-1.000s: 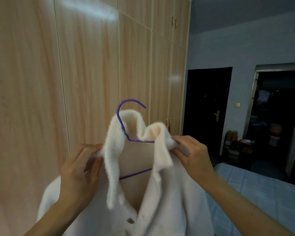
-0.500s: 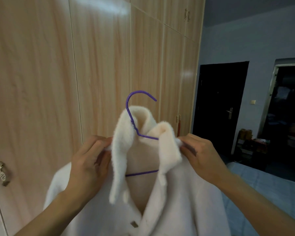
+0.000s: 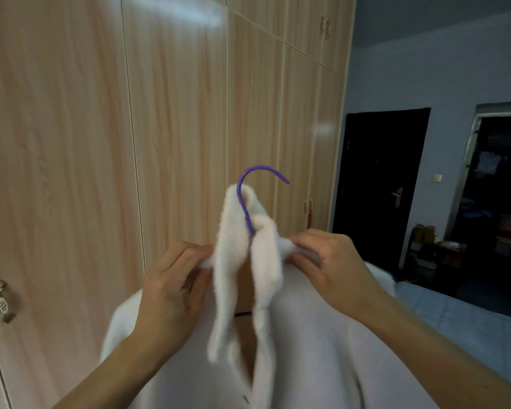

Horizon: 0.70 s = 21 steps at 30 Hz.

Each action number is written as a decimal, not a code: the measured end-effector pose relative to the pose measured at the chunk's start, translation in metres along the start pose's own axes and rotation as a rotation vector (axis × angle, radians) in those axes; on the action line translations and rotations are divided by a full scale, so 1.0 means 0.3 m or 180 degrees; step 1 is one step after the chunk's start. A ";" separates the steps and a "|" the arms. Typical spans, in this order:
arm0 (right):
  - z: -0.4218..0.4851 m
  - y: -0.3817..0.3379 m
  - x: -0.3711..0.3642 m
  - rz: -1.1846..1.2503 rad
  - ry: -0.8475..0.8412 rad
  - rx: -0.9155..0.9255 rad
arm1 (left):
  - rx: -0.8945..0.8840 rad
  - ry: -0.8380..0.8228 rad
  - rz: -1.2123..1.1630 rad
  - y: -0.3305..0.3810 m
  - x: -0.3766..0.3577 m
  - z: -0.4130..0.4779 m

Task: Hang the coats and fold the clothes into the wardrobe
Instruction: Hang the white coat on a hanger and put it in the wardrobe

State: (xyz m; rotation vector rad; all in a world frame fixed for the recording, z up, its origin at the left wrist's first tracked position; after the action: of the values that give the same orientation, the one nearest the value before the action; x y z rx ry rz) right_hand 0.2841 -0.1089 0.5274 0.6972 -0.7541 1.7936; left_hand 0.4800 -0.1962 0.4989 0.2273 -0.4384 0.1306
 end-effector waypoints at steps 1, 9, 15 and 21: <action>-0.007 0.008 0.007 0.0006 0.0070 -0.0045 | 0.0044 -0.0029 0.0017 -0.007 -0.008 -0.002; -0.078 0.048 0.003 -0.0151 0.0482 -0.0344 | -0.0007 -0.0318 0.0096 -0.012 -0.057 0.009; -0.047 0.023 -0.047 -0.0113 0.0622 -0.0250 | -0.0086 -0.0433 0.0175 -0.036 -0.019 -0.006; 0.070 -0.088 -0.186 0.0113 0.0578 0.0015 | -0.0023 -0.0410 0.0568 -0.144 0.124 -0.079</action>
State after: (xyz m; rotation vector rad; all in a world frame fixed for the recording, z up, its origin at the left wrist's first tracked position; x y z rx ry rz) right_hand 0.3285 -0.1502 0.5033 0.5183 -0.6438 1.8630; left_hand 0.5306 -0.2292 0.4860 0.1898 -0.5872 0.2905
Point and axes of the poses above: each hand's wrist, its own z-axis towards the middle knuckle, its own x-axis out of the back of the hand, y = z × x, the point moved 10 cm from there along z, towards the middle knuckle, and after that the axes turned 11 degrees about -y, right-handed, at the moved point
